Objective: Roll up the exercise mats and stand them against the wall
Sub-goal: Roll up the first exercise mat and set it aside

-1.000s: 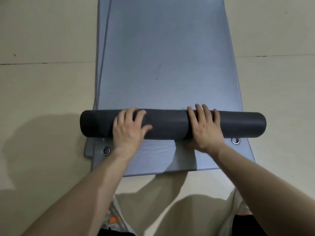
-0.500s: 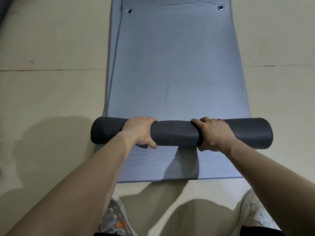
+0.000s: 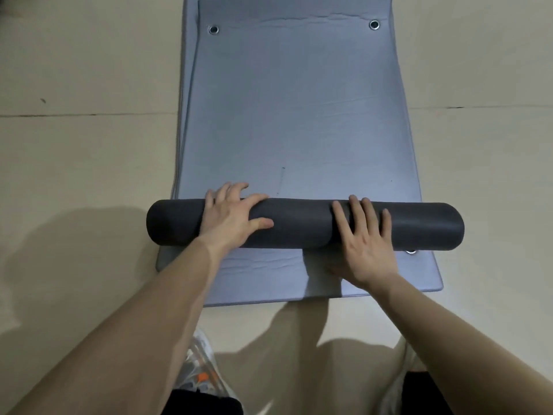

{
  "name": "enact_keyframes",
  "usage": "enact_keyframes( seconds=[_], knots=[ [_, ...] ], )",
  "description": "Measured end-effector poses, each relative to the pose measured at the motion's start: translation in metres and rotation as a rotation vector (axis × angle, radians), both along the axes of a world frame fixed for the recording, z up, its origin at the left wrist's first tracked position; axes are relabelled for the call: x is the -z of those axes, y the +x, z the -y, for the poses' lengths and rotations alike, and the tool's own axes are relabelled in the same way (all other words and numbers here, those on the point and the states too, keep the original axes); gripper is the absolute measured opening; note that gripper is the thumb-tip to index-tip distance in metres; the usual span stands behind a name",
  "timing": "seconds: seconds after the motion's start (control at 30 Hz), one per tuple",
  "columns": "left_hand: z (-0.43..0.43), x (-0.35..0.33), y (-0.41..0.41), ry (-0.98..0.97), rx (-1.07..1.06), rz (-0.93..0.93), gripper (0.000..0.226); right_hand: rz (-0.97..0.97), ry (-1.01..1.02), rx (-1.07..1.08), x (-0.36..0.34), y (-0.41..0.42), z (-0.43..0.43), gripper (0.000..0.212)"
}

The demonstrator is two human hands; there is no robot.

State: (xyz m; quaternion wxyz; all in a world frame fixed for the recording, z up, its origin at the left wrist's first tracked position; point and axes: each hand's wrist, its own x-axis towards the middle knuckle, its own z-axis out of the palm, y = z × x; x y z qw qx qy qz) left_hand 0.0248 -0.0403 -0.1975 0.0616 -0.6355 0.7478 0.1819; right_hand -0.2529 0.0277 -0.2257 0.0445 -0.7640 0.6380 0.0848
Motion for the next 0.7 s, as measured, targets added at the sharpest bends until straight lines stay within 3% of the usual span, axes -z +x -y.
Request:
enact_keyframes(
  seconds=[0.07,0.1,0.17,0.23,0.43,0.5,0.6,0.7],
  knots=[
    [-0.014,0.011,-0.006,-0.23,-0.095,-0.031,0.063,0.0,-0.014,-0.032,0.007,-0.004,0.028,0.141],
    [-0.021,0.018,-0.006,-0.28,-0.095,-0.025,0.074,0.009,-0.005,-0.067,0.007,-0.005,0.047,0.14],
    [-0.022,0.031,0.0,-0.166,-0.002,0.152,0.113,0.048,0.009,-0.121,0.001,-0.007,0.079,0.138],
    [0.004,0.035,0.007,-0.081,0.07,0.265,0.133,0.08,-0.046,-0.171,0.003,-0.009,0.093,0.128],
    [0.08,0.019,0.012,0.071,0.154,0.188,0.134,-0.061,-0.081,-0.169,0.013,-0.007,0.103,0.104],
    [0.087,0.012,0.013,0.135,0.155,0.163,0.133,-0.097,0.01,-0.154,0.003,-0.003,0.114,0.101],
    [0.055,0.002,0.007,0.14,0.16,0.213,0.133,-0.096,0.156,-0.16,-0.015,0.001,0.102,0.102],
    [-0.017,0.0,0.002,0.015,0.212,0.307,0.133,-0.031,0.258,-0.166,-0.035,0.0,0.071,0.101]
  ],
)
